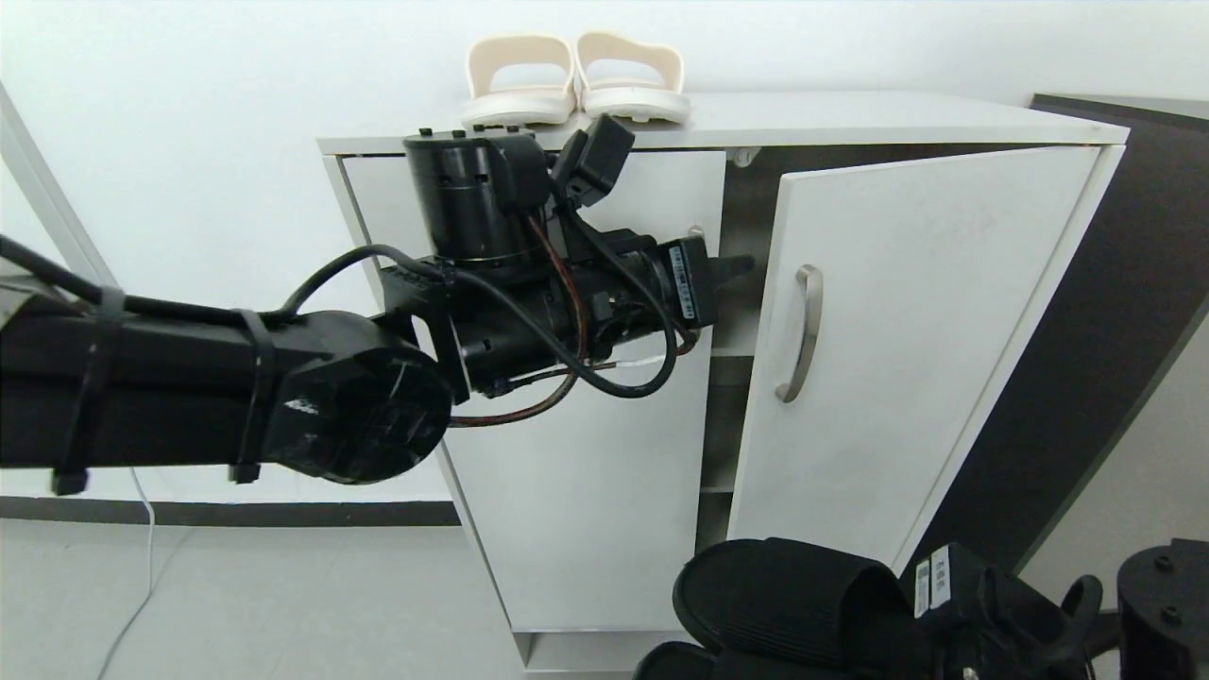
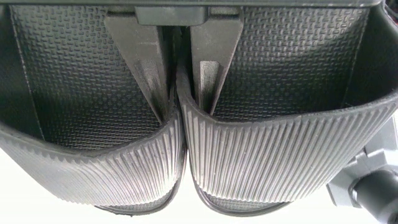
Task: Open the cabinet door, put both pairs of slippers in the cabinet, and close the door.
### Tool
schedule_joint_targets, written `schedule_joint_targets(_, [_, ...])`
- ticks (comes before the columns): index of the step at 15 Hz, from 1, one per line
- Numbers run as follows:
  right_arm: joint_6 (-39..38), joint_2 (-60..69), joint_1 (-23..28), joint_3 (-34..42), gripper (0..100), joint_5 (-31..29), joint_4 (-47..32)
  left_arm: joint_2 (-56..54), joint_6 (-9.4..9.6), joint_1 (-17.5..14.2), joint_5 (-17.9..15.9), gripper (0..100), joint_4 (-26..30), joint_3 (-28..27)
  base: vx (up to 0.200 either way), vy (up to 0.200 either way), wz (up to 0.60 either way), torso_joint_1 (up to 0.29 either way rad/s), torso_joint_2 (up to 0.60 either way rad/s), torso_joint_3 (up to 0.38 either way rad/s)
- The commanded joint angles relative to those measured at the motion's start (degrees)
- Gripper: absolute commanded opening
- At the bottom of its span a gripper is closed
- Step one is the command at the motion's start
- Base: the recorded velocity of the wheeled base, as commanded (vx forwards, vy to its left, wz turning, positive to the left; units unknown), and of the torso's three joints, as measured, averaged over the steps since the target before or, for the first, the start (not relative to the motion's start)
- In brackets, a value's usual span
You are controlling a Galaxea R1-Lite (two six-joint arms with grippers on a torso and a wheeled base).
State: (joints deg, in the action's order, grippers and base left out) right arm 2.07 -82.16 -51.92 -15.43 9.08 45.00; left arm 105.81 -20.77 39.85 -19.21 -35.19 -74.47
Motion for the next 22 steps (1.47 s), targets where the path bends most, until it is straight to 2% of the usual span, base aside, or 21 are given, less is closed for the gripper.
schedule_joint_targets(1, [0.92, -0.28, -0.55, 0.76, 0, 0.15, 0.09, 4.4, -0.15, 0.14, 0.23, 0, 0.13, -3.57, 0.0, 0.0, 0.0, 0.0, 0.0, 0.0])
schedule_joint_targets(3, [1.62, -0.28, -1.17, 1.37, 0, 0.23, 0.0, 5.81, -0.32, 0.23, 0.23, 0, 0.39, -5.51, -0.1, 0.0, 0.0, -0.004, 0.0, 0.001])
schedule_joint_targets(5, [1.53, -0.36, -1.87, 1.72, 0, 0.32, 0.0, 6.16, -0.58, 0.58, 0.23, 0, -0.05, -5.24, -0.2, 0.0, 0.0, 0.007, 0.0, 0.002])
schedule_joint_targets(8, [1.53, -0.36, -2.31, 2.25, 0, 1.55, 0.0, 2.82, -0.85, 5.59, 0.4, 0, -5.41, 2.31, -0.2, 0.0, 0.0, 0.002, 0.0, 0.002])
schedule_joint_targets(10, [1.53, -0.28, -3.72, 2.51, 0, 2.34, 0.09, 1.06, -0.58, 11.3, 0.58, 0, -7.78, 6.18, -0.2, 0.0, 0.0, 0.005, 0.0, 0.009])
schedule_joint_targets(12, [1.62, -0.1, -4.33, 2.6, 0, 2.26, 0.18, 0.53, 0.73, 12.71, 0.67, 0, -7.87, 6.36, -0.1, 0.0, 0.0, -0.004, 0.0, 0.001])
schedule_joint_targets(16, [1.27, 0.6, -4.33, 2.07, 0, 1.99, 0.36, -2.63, 0.73, 4.71, 0.67, 0, -7.96, 8.29, 0.0, 0.0, 0.0, 0.0, 0.0, 0.0])
schedule_joint_targets(18, [0.92, -0.36, -1.52, 1.11, 0, 0.76, 0.27, -7.73, 1.0, 0.49, 2.16, 0, -7.87, 12.77, 0.0, 0.0, 0.0, 0.0, 0.0, 0.0])
schedule_joint_targets(19, [0.04, -1.42, 1.73, -0.21, 0, -2.23, 0.27, -11.33, 1.88, -1.97, 5.33, 0, -7.78, 16.11, 0.0, 0.0, 0.0, 0.0, 0.0, 0.0])
schedule_joint_targets(22, [-8.4, -7.22, 7.89, -6.19, 0, -20.24, 0.27, -28.47, 7.15, -11.55, 25.01, 0, -7.17, 31.58, 0.0, 0.0, 0.0, 0.0, 0.0, 0.0])
